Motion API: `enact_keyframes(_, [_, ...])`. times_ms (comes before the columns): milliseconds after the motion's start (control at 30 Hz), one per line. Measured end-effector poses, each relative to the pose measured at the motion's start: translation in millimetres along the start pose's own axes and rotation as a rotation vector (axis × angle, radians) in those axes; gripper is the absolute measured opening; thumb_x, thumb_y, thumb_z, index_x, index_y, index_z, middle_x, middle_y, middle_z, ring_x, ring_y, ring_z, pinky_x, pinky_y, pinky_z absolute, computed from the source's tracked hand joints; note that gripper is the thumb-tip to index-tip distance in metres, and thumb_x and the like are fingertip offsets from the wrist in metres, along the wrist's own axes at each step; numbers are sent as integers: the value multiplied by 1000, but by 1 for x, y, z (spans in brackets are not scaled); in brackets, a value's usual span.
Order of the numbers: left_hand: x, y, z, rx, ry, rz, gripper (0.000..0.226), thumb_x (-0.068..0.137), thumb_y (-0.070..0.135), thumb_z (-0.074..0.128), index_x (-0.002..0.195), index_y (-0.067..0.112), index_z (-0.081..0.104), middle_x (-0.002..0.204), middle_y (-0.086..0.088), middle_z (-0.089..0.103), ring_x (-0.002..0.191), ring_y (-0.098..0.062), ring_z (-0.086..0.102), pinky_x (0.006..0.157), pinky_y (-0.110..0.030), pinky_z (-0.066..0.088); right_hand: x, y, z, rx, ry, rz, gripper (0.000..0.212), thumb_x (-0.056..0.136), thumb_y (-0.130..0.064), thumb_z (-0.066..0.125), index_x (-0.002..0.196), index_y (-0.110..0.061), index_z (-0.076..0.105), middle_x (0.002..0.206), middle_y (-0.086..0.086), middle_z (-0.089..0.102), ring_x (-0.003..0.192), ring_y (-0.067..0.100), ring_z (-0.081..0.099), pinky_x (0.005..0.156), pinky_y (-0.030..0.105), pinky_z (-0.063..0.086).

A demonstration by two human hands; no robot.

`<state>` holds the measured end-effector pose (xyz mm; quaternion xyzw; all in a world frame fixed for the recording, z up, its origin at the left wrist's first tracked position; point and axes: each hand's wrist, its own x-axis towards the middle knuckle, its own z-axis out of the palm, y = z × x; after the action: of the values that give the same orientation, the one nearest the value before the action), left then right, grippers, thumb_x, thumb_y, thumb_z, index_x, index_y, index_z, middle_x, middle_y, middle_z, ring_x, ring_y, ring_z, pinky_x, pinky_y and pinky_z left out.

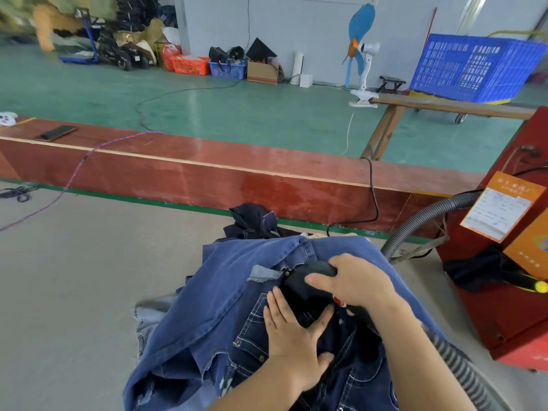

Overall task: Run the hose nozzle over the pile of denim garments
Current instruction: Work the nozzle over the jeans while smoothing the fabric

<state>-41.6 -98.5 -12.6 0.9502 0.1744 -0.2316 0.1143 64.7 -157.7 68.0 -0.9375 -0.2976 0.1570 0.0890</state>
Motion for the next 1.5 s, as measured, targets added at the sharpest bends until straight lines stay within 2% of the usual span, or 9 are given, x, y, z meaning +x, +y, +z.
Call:
enact_keyframes(100, [-8,-6,-9,64,-126,-8,88,94,53,48,137,56,-29,138,-35,-42,134,-49,-35,114,-57,-10,1,-6,-3,33,223,41,45,92,-59,48,106,-17,56,82,-2,60,81,21,62,58,28,41])
enact_keyframes(267, [-26,-14,-10,99,-256,-101,107,92,43,59,137,42,-38,141,-35,-40,139,-51,-22,116,-59,-2,-10,0,-33,228,414,49,44,90,-57,51,84,-13,54,73,-2,57,68,20,54,52,29,33])
enact_keyframes(600, [-31,-2,-17,174,-219,55,95,94,33,60,153,24,-14,149,-14,-41,145,-31,-24,116,-57,-7,-15,9,-27,48,9,-29,44,87,-60,55,69,-22,43,61,-6,53,56,10,50,51,26,35])
enact_keyframes(700, [-29,1,-20,212,-255,30,98,93,28,62,152,23,-15,150,-16,-39,145,-33,-21,117,-55,-4,-15,18,-21,14,76,73,42,89,-61,51,83,-20,47,72,-3,59,70,17,56,60,29,42])
enact_keyframes(800, [-26,7,-22,267,-208,19,86,95,29,59,154,16,-2,156,-25,-20,147,-40,-6,118,-54,-1,-18,36,-35,114,354,212,42,90,-58,51,92,-16,54,85,1,63,77,24,58,62,30,41])
enact_keyframes(933, [-20,9,-29,204,243,53,42,98,20,51,134,4,36,139,-22,41,139,-40,27,116,-51,-9,-28,53,-58,320,557,207,39,87,-56,57,73,-20,53,65,-3,60,60,15,54,49,25,31])
enact_keyframes(1133, [-2,17,-17,91,234,111,75,103,42,32,152,3,-11,157,-25,-16,146,-40,-13,119,-46,-6,-26,37,-47,285,332,23,43,86,-57,57,71,-17,54,59,-4,56,55,13,53,48,27,35])
enact_keyframes(1300, [3,20,-10,197,99,77,74,103,42,34,153,11,-11,154,-31,-20,143,-43,-20,118,-49,-9,-18,28,-14,22,108,25,42,89,-59,52,93,-18,55,87,-3,62,80,20,57,59,29,37])
enact_keyframes(1500, [4,15,-10,192,67,103,74,103,39,38,153,17,-12,153,-32,-21,143,-44,-19,118,-49,-6,-18,47,-29,119,339,231,41,91,-55,50,102,-16,59,94,3,65,81,23,59,63,30,44])
